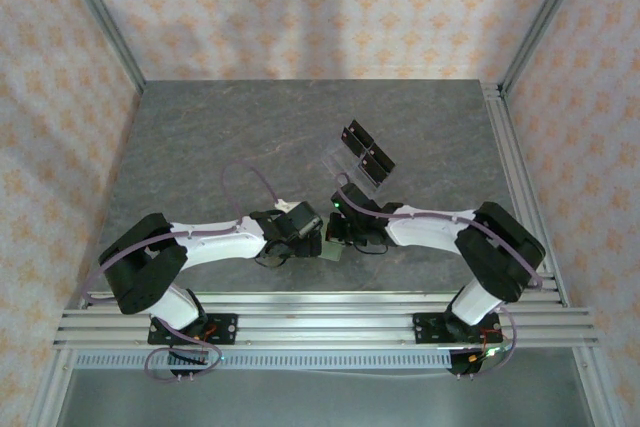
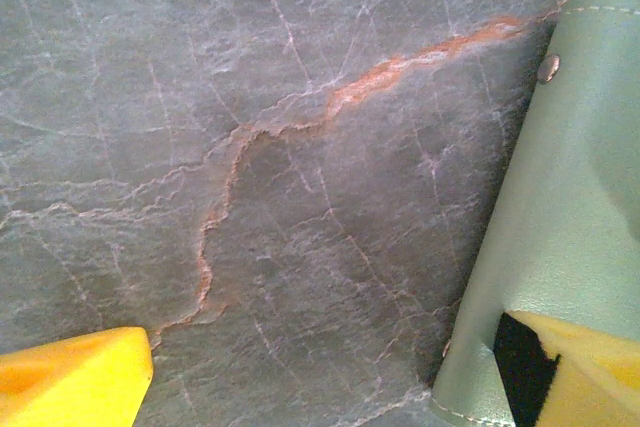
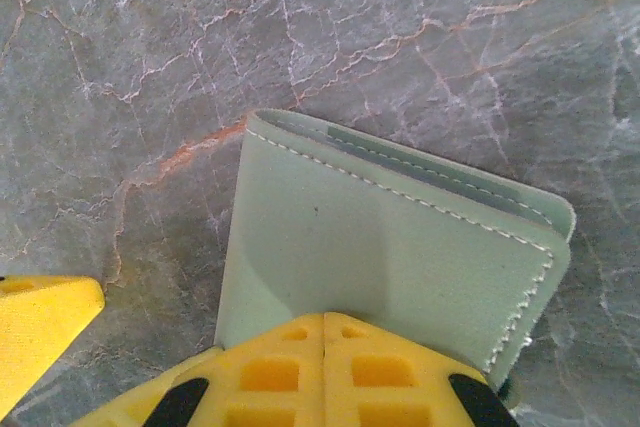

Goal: Put the credit cards into the card holder

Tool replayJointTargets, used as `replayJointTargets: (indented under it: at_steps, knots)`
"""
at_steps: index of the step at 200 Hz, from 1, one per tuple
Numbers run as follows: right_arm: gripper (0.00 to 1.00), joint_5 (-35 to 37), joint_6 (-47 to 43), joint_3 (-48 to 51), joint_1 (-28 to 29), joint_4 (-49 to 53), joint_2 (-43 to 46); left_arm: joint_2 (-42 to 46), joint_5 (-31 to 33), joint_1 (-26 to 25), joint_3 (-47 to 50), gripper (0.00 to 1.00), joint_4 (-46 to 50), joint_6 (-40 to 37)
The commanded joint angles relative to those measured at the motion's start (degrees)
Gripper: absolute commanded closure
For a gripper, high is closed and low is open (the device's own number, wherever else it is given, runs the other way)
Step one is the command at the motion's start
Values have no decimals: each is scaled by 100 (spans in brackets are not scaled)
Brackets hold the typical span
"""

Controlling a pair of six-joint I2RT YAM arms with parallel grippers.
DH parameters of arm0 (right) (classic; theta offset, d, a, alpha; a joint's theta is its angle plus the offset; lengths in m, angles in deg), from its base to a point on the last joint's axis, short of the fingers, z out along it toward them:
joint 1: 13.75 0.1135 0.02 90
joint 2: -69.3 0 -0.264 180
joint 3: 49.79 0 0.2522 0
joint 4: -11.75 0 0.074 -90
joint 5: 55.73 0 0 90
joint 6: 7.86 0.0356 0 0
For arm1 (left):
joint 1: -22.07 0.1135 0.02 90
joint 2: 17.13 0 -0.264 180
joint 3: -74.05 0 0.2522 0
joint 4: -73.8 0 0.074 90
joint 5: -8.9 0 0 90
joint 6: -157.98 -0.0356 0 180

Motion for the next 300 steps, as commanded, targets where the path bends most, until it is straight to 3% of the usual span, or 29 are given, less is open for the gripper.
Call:
replayJointTargets:
  at_steps: [1,216,300]
  knots:
    - [100,22,33,106,-30,154,265,-239,-113,-47,67,9,-271,5]
    - [100,167,-109,78,-49,10,-108,-309,-157,-43,57,9,-322,13]
    - [100,382,-138,-105,-54,316,456,-327,-166,-43,48,10,-305,0]
